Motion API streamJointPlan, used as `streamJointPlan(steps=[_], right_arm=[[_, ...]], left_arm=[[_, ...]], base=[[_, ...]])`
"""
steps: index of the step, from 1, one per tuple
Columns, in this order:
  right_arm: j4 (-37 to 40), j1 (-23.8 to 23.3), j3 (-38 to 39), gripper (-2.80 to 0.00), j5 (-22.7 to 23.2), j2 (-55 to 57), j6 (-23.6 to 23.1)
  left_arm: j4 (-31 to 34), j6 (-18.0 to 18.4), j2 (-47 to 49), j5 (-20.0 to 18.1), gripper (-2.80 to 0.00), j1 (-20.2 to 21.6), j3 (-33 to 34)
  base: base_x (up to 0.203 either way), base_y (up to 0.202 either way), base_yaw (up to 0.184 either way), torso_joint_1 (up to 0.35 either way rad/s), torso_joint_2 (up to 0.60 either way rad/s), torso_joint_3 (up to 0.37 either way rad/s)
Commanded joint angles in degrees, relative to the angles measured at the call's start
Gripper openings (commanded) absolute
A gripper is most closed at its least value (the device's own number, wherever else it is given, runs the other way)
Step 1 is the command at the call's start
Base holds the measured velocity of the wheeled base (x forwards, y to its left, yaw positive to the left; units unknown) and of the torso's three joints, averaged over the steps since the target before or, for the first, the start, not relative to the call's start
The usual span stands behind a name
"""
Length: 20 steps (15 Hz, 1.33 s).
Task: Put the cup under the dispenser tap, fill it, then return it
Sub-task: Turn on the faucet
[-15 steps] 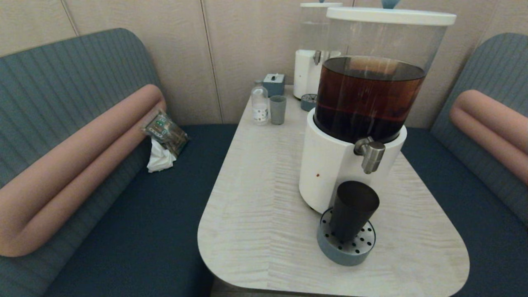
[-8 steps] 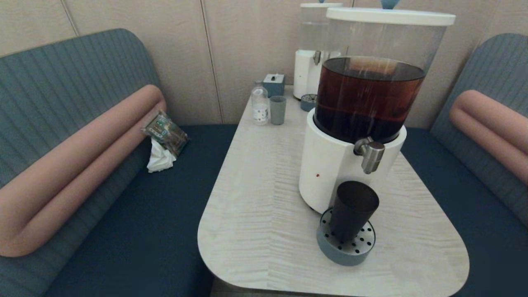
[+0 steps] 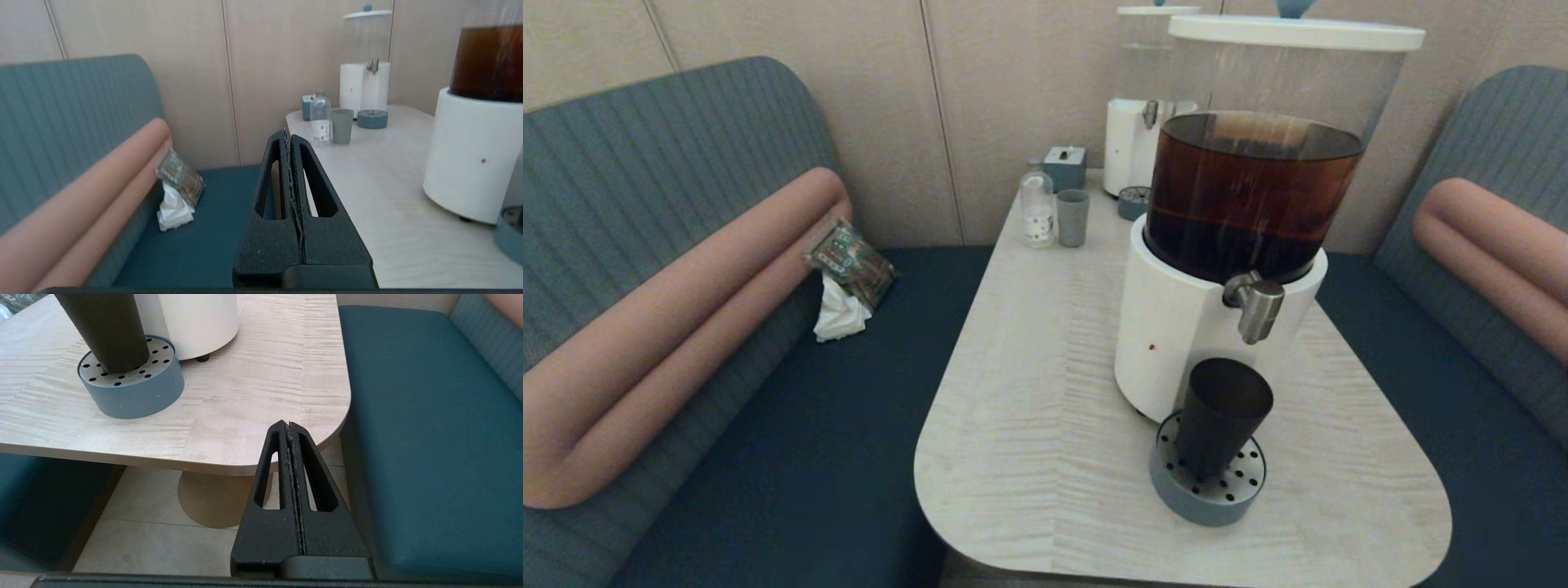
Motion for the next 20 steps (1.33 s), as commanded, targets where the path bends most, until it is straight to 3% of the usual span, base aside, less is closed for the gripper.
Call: streamJointPlan(steps=[1, 5, 9, 12, 15, 20], right_arm=[[0.0, 0.01, 0.01, -2.8, 0.03, 0.07, 0.03], [0.0, 0.01, 0.01, -2.8, 0.03, 0.07, 0.03], [0.0, 0.01, 0.01, -2.8, 0.03, 0.07, -0.06], [0.0, 0.01, 0.01, -2.8, 0.03, 0.07, -0.06], [0.0, 0.01, 0.01, -2.8, 0.03, 0.07, -0.06], [0.0, 0.01, 0.01, -2.8, 0.03, 0.07, -0.06]], left_arm=[[-0.46, -0.05, -1.46, -0.09, -2.8, -0.09, 2.47], [7.03, -0.18, -10.52, -0.24, -2.8, -0.89, 1.44], [8.83, -0.02, -12.99, -0.07, -2.8, -0.94, 5.53], [20.5, 0.4, -12.95, 1.19, -2.8, -0.94, 5.4], [34.55, 1.35, -12.95, 6.27, -2.8, -0.94, 5.39], [35.52, 1.38, -12.9, 6.41, -2.8, -1.03, 5.1]], base=[[0.0, 0.0, 0.0, 0.0, 0.0, 0.0], [0.0, 0.0, 0.0, 0.0, 0.0, 0.0], [0.0, 0.0, 0.0, 0.0, 0.0, 0.0], [0.0, 0.0, 0.0, 0.0, 0.0, 0.0], [0.0, 0.0, 0.0, 0.0, 0.0, 0.0], [0.0, 0.0, 0.0, 0.0, 0.0, 0.0]])
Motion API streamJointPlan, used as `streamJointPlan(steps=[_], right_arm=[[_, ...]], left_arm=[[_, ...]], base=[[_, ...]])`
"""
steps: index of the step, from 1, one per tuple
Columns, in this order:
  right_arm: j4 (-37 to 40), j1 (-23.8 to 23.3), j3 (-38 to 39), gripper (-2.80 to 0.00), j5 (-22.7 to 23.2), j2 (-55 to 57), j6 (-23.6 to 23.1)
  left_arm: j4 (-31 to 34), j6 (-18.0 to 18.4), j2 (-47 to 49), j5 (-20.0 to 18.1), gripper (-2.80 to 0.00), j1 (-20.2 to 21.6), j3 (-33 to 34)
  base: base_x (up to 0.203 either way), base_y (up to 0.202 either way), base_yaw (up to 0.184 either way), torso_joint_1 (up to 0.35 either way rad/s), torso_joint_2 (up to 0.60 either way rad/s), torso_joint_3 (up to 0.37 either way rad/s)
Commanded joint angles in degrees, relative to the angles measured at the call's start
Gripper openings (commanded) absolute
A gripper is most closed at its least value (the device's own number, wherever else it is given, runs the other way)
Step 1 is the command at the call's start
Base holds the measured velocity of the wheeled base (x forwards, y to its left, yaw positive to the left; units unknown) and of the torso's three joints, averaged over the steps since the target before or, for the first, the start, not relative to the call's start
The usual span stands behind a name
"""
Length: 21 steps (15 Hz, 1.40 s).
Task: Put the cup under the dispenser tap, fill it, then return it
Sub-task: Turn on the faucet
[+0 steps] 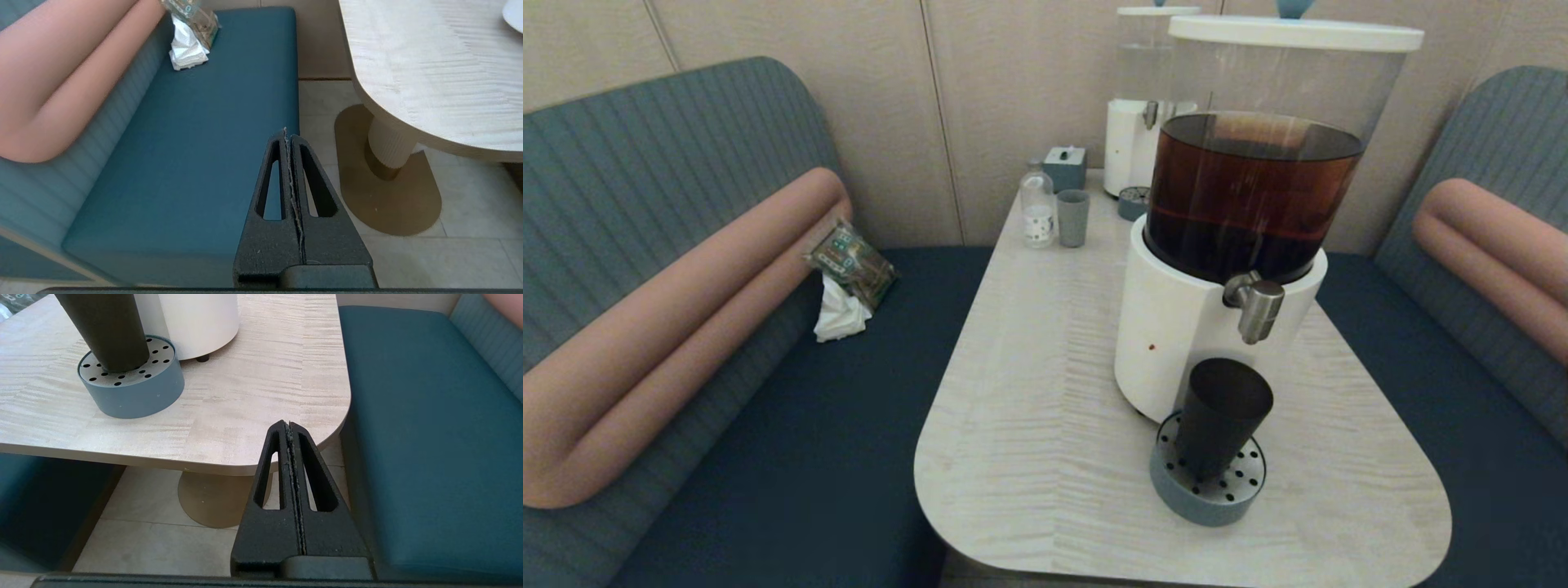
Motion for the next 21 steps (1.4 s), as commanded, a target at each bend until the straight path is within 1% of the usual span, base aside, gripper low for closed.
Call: streamJointPlan(steps=[1, 3, 5, 8, 10, 17, 19, 21], right_arm=[[0.0, 0.01, 0.01, -2.8, 0.01, 0.07, -0.01], [0.0, 0.01, 0.01, -2.8, 0.01, 0.03, 0.05], [0.0, 0.01, 0.01, -2.8, 0.01, 0.07, -0.01], [0.0, 0.01, 0.01, -2.8, 0.01, 0.07, -0.01], [0.06, 0.01, -0.06, -2.8, -0.07, 0.07, -0.63], [-0.31, 0.01, -0.06, -2.8, -0.16, -0.02, 0.08], [-0.59, 0.01, -2.29, -2.8, -0.11, -0.01, -0.15], [0.92, 0.01, -9.06, -2.8, 0.25, 0.03, -0.12]], left_arm=[[-0.77, 0.27, 0.16, 0.02, -2.8, -0.01, 0.22], [-0.85, -0.67, 0.16, 0.46, -2.8, -0.01, 0.31], [-0.77, -0.02, 0.16, 0.29, -2.8, -0.01, 0.31], [-0.94, -1.65, 0.16, 0.55, -2.8, -0.01, 0.26], [-0.94, -1.75, 0.16, 0.55, -2.8, -0.01, 0.31], [-0.94, -1.84, 0.16, 0.55, -2.8, -0.01, 0.31], [-0.94, -1.84, 0.16, 0.55, -2.8, -0.01, 0.22], [-0.94, -1.84, 0.16, 0.55, -2.8, -0.01, 0.31]], base=[[0.0, 0.0, 0.0, 0.0, 0.0, 0.0], [0.0, 0.0, 0.0, 0.0, 0.0, 0.0], [0.0, 0.0, 0.0, 0.0, 0.0, 0.0], [0.0, 0.0, 0.0, 0.0, 0.0, 0.0], [0.0, 0.0, 0.0, 0.0, 0.0, 0.0], [0.0, 0.0, 0.0, 0.0, 0.0, 0.0], [0.0, 0.0, 0.0, 0.0, 0.0, 0.0], [0.0, 0.0, 0.0, 0.0, 0.0, 0.0]])
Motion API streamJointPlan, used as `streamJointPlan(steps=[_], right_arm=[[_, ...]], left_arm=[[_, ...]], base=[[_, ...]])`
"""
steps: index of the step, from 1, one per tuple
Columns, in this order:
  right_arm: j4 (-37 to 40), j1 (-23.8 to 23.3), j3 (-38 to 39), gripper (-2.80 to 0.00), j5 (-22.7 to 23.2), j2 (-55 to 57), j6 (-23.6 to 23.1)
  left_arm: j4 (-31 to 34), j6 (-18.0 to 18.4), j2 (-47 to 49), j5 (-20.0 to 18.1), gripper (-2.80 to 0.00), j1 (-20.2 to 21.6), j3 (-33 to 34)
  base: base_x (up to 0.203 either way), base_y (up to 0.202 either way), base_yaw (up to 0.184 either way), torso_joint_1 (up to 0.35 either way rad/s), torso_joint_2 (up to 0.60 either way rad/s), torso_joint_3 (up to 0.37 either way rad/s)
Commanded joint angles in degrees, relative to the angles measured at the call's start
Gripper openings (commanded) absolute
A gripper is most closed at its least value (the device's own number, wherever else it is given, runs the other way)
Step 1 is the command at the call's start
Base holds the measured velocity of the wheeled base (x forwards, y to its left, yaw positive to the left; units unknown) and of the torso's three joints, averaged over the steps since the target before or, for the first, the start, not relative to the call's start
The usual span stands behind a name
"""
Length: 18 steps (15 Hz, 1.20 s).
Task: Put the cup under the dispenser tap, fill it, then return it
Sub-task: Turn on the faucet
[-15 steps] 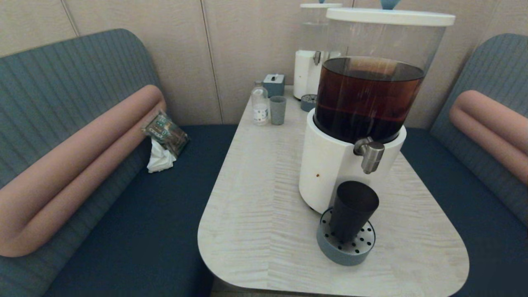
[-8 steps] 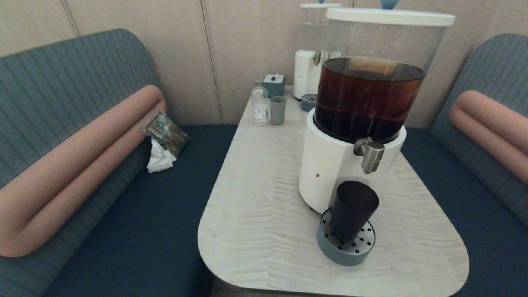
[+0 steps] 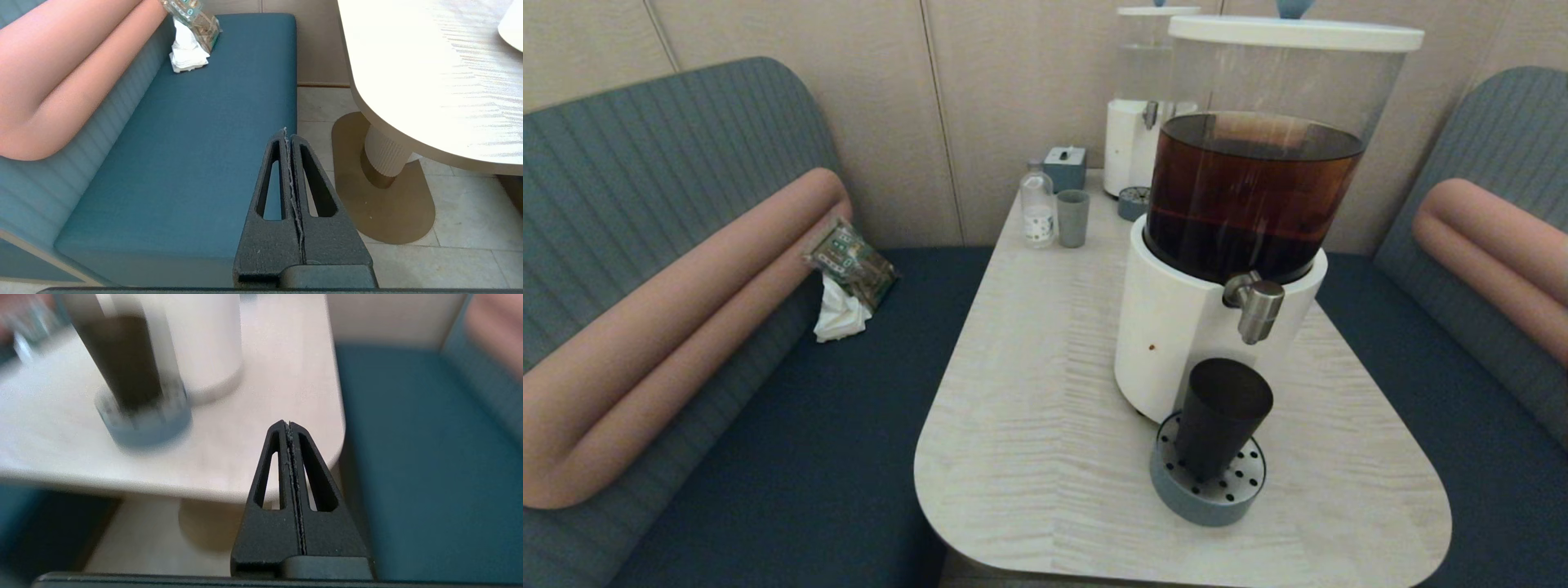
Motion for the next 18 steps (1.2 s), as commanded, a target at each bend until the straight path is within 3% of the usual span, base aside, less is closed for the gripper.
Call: streamJointPlan(steps=[1, 4, 11, 16, 18], right_arm=[[1.86, 0.01, -7.15, -2.8, 0.22, 0.35, -0.01], [9.03, 0.03, -24.2, -2.8, 2.25, 6.55, 0.07], [14.6, 1.11, -61.98, -2.8, 3.55, 43.14, 2.37], [31.83, 2.09, -79.49, -2.8, 5.22, 59.75, 7.42], [38.9, 5.41, -82.64, -2.8, 5.96, 62.8, 8.1]], left_arm=[[0.02, 0.01, 0.09, 0.02, -2.8, 0.02, 0.02], [0.02, 0.01, 0.09, 0.02, -2.8, 0.02, 0.01], [0.02, 0.01, 0.09, 0.02, -2.8, 0.02, 0.0], [0.02, 0.01, 0.09, 0.02, -2.8, 0.02, 0.09], [0.02, 0.01, 0.09, 0.02, -2.8, 0.02, 0.06]], base=[[0.0, 0.0, 0.0, 0.0, 0.0, 0.0], [0.0, 0.0, 0.0, 0.0, 0.0, 0.0], [0.0, 0.0, 0.0, 0.0, 0.0, 0.0], [0.0, 0.0, 0.0, 0.0, 0.0, 0.0], [0.0, 0.0, 0.0, 0.0, 0.0, 0.0]])
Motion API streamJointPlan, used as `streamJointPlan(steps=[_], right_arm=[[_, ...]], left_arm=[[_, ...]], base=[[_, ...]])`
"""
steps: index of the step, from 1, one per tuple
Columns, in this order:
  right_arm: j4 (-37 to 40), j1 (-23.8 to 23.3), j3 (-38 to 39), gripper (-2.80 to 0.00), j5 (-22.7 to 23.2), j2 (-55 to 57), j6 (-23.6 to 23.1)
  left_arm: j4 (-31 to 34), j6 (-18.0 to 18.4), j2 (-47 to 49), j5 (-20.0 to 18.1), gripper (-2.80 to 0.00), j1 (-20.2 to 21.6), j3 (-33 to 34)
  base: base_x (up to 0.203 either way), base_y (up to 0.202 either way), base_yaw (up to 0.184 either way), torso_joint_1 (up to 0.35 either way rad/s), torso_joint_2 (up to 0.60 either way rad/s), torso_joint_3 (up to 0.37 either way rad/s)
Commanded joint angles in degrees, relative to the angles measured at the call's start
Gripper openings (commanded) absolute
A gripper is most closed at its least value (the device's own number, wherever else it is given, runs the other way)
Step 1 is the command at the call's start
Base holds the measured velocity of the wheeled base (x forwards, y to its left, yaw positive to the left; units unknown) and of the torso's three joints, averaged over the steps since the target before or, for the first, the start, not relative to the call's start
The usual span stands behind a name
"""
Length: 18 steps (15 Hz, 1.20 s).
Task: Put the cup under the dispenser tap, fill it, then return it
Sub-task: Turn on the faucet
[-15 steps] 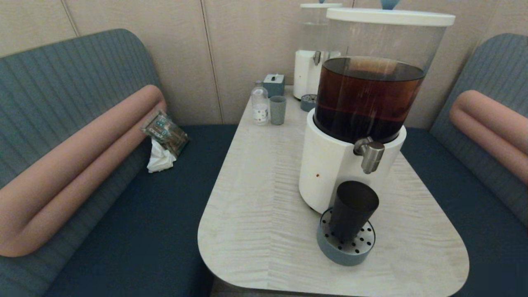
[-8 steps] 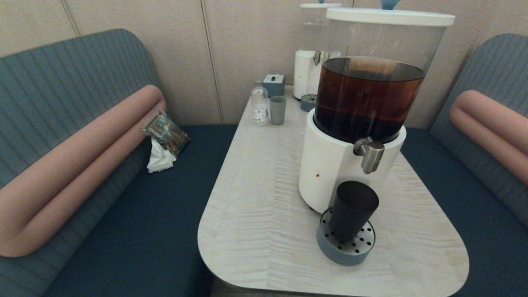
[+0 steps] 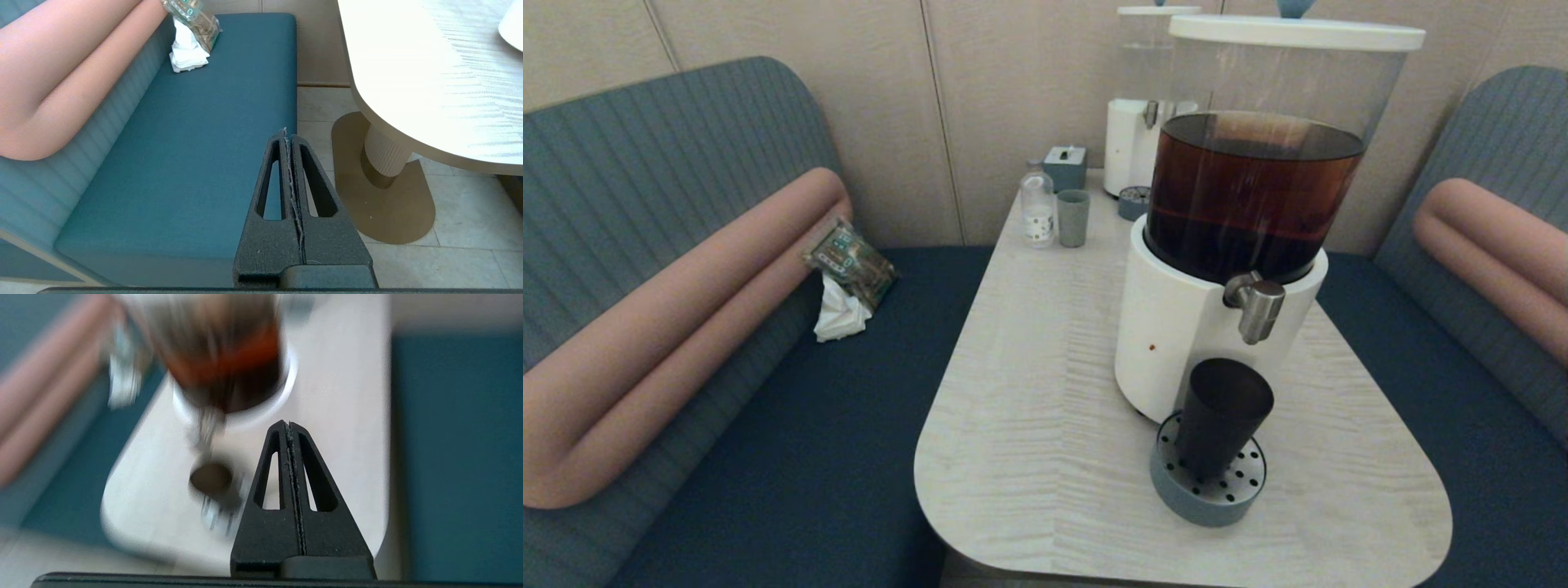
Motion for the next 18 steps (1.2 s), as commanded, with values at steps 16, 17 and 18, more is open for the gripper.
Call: streamJointPlan(steps=[16, 17, 18], right_arm=[[1.48, 10.37, -5.84, -2.8, 6.39, 24.28, -0.12], [0.17, 10.38, -5.56, -2.8, 6.68, 25.0, -0.05], [-0.57, 10.38, -5.56, -2.8, 6.73, 25.87, 0.01]], left_arm=[[0.0, -0.01, 0.09, 0.02, -2.8, 0.02, 0.08], [0.0, -0.01, 0.09, 0.02, -2.8, 0.02, 0.0], [0.0, -0.01, 0.09, 0.02, -2.8, 0.02, 0.02]], base=[[0.0, 0.0, 0.0, 0.0, 0.0, 0.0], [0.0, 0.0, 0.0, 0.0, 0.0, 0.0], [0.0, 0.0, 0.0, 0.0, 0.0, 0.0]])
